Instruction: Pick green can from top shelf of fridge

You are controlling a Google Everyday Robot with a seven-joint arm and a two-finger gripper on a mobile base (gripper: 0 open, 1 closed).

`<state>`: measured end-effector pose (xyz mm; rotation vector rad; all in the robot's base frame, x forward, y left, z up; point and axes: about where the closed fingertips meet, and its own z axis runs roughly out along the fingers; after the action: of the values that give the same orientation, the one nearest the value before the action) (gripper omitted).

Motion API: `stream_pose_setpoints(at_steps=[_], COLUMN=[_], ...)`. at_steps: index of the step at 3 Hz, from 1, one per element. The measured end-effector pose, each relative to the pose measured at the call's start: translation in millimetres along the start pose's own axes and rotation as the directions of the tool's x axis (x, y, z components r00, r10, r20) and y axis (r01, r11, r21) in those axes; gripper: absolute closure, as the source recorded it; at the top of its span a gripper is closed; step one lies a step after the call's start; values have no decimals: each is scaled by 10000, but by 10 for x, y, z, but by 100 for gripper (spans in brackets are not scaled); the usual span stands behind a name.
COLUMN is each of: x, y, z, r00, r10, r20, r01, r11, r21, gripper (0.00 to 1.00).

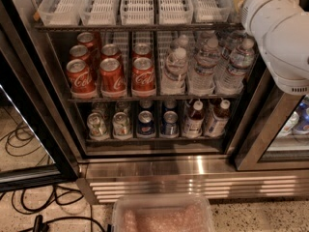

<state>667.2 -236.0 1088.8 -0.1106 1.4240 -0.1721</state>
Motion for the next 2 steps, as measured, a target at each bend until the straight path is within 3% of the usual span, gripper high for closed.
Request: stream_pose_setpoints(at_steps=[1,2], x=[-232,-551], y=[70,208], z=[-29,-84], r00=[9992,9960], r10=[-35,157], r20=[408,876], r01=[58,-34], r11=[9985,9903], r21=[-552,-1386], gripper=[100,100])
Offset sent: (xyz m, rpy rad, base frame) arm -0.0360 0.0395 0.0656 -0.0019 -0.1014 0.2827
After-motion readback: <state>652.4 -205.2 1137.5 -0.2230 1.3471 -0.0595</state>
